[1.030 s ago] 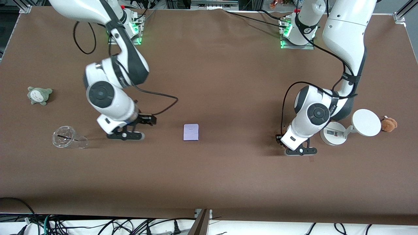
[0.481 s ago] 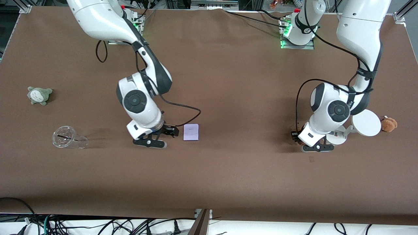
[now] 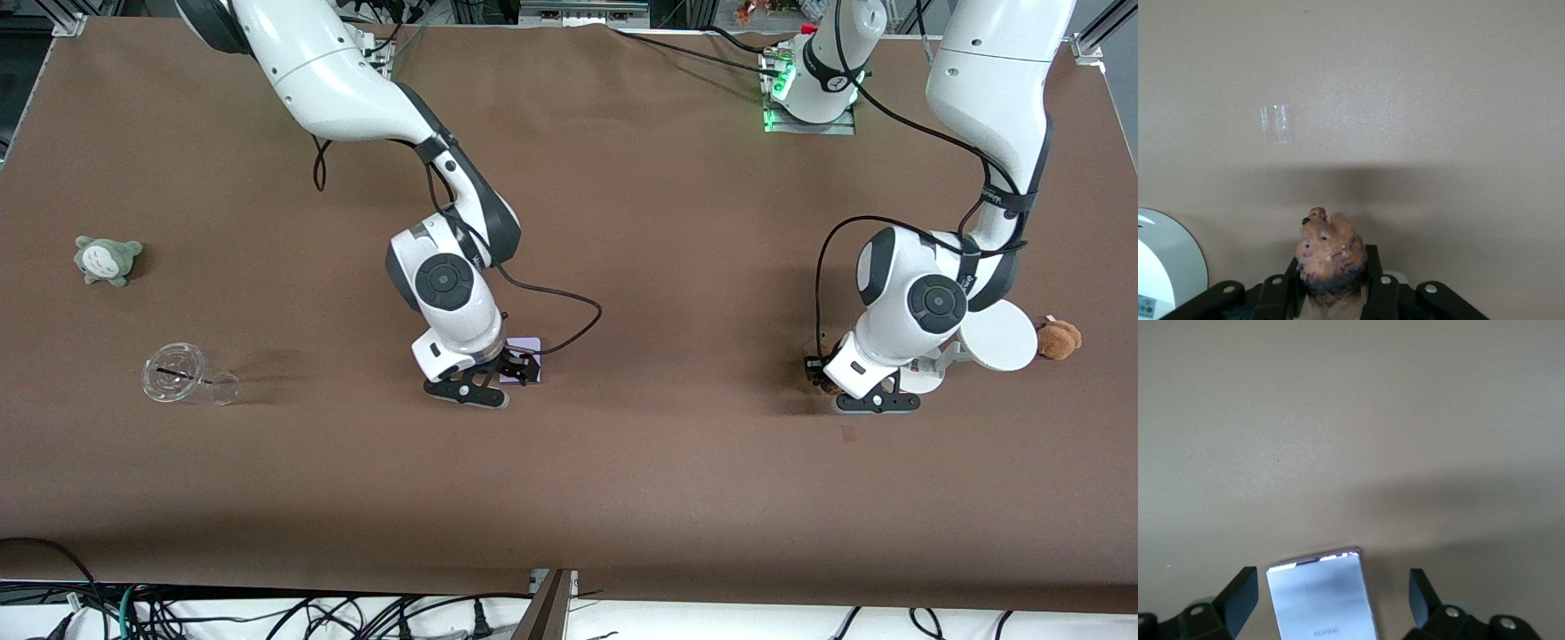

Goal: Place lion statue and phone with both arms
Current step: 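Grasp the phone with the right gripper while the left gripper carries the lion, then lift the phone with the right gripper while the left gripper holds the lion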

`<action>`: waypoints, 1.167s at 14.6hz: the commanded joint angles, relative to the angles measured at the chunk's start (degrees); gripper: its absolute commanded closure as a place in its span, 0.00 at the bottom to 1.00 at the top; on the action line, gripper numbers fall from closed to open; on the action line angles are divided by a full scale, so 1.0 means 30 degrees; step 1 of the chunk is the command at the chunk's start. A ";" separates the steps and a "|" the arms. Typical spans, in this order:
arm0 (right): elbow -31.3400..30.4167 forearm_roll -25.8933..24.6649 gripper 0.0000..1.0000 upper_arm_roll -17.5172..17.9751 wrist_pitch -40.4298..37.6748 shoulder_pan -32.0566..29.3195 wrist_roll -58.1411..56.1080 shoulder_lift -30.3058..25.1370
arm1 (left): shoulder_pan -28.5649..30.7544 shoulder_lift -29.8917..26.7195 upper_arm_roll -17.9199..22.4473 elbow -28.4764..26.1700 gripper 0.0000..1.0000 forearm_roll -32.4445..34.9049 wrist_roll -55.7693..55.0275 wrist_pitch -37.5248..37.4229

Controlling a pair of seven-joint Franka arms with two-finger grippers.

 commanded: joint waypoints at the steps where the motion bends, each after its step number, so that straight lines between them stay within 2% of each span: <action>1: 0.0764 -0.0948 0.00 -0.0234 0.1373 0.0659 0.0551 0.1263 | 0.0633 -0.0070 -0.0215 -0.0408 1.00 0.0708 0.0710 0.0794; 3: 0.0764 -0.1096 0.00 -0.0234 0.1964 0.0777 0.0113 0.1616 | 0.0924 0.0193 -0.0215 -0.0525 1.00 0.0708 0.1031 0.1264; 8: 0.0735 -0.1273 0.00 -0.0176 0.2024 0.0631 -0.3782 0.1764 | 0.1161 0.0545 -0.0244 -0.0526 1.00 0.0708 0.1444 0.1676; 17: 0.0706 -0.1126 0.00 -0.0146 0.2082 0.0601 -0.3845 0.1881 | 0.1044 0.0662 -0.0273 -0.0496 1.00 0.0504 0.1092 0.1647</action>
